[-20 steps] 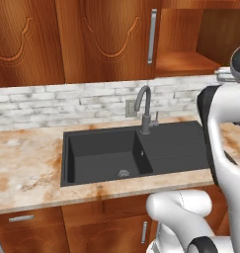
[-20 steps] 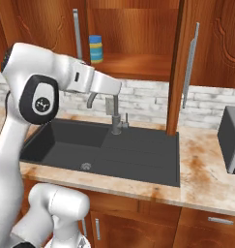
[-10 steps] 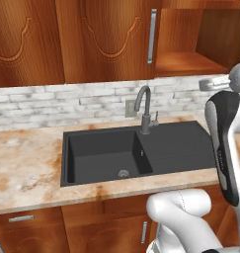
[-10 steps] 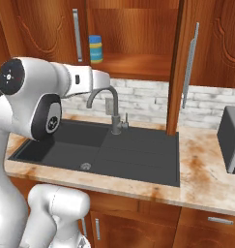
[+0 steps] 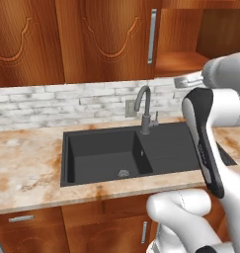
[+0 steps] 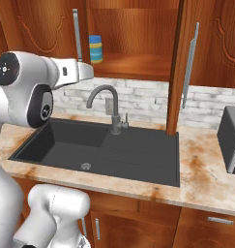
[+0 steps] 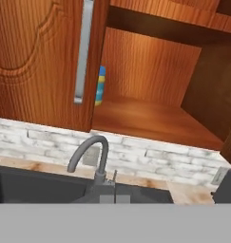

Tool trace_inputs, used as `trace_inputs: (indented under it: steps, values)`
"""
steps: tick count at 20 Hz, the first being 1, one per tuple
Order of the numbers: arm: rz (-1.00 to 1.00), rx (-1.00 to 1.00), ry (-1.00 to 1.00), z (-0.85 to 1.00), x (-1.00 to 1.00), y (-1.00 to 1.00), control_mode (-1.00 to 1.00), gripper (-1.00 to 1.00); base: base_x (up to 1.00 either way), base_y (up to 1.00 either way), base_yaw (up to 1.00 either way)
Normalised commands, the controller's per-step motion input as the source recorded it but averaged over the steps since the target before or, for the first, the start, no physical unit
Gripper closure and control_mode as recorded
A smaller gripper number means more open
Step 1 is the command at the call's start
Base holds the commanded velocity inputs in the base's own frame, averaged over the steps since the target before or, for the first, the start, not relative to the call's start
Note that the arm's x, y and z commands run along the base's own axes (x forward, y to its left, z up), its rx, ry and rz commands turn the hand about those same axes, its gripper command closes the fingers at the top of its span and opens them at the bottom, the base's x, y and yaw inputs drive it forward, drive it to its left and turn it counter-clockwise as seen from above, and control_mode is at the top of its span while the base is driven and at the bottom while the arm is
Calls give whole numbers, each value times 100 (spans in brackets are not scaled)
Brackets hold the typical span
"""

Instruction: Move the shaker and mayonnaise from the cabinet to the dining counter.

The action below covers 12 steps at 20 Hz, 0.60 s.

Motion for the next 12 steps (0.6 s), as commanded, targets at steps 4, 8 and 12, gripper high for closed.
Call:
trace_inputs:
  steps: [4, 8, 12]
  values:
    - [0, 0, 0, 6, 32, 36, -100, 100, 0, 0, 0]
    - [0, 0, 0, 2, 33, 18, -100, 100, 0, 0, 0]
    - [0, 0, 0, 2, 45, 17, -100, 100, 0, 0, 0]
